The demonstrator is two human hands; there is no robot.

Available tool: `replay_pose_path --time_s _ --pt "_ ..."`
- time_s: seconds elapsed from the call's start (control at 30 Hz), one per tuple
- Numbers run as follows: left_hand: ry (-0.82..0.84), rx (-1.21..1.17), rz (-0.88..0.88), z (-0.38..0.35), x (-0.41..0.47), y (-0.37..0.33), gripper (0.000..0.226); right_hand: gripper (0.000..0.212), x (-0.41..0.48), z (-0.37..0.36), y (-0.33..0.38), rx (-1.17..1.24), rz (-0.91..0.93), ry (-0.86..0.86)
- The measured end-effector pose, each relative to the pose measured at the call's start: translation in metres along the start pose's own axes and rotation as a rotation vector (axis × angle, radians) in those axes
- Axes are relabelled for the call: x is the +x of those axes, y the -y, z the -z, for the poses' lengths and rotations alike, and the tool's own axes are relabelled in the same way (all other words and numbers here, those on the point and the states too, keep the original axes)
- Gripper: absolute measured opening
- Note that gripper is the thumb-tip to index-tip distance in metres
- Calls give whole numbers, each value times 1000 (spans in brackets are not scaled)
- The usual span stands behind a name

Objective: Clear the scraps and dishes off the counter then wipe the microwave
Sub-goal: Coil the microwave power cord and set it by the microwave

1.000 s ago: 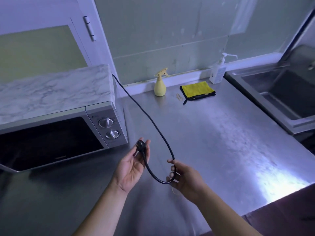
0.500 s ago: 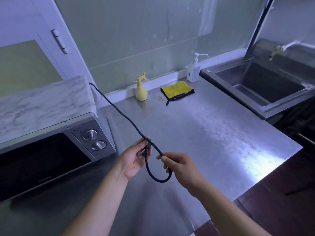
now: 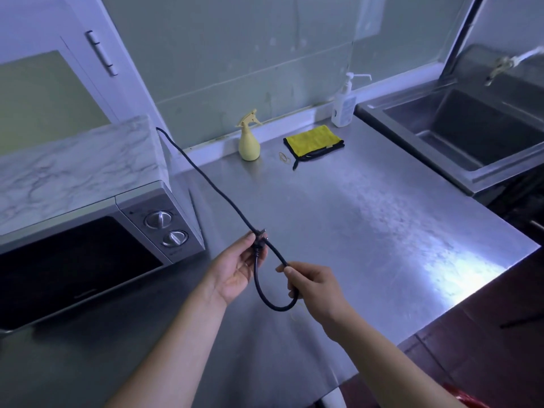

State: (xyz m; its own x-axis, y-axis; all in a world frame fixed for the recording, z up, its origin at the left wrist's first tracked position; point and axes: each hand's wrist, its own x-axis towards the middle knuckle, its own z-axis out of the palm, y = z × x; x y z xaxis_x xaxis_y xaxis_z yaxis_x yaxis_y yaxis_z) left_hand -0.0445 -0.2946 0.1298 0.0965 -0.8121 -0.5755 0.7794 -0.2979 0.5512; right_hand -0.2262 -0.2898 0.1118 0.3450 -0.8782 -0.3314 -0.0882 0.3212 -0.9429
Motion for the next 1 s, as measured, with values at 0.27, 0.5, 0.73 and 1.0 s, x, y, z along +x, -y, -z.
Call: replay_pose_path --time_s 0.27,0.5,0.73,1.0 --pt "14 101 -36 -1 2 9 20 22 3 -14 -8 -261 21 11" --pt "-76 230 -103 3 3 14 22 27 7 -24 -16 -447 54 106" --pt "-191 352 -243 6 4 9 20 22 10 -30 -21 -344 -77 252" --pt "-116 492 -220 0 -13 -13 23 29 70 -14 39 -64 -197 554"
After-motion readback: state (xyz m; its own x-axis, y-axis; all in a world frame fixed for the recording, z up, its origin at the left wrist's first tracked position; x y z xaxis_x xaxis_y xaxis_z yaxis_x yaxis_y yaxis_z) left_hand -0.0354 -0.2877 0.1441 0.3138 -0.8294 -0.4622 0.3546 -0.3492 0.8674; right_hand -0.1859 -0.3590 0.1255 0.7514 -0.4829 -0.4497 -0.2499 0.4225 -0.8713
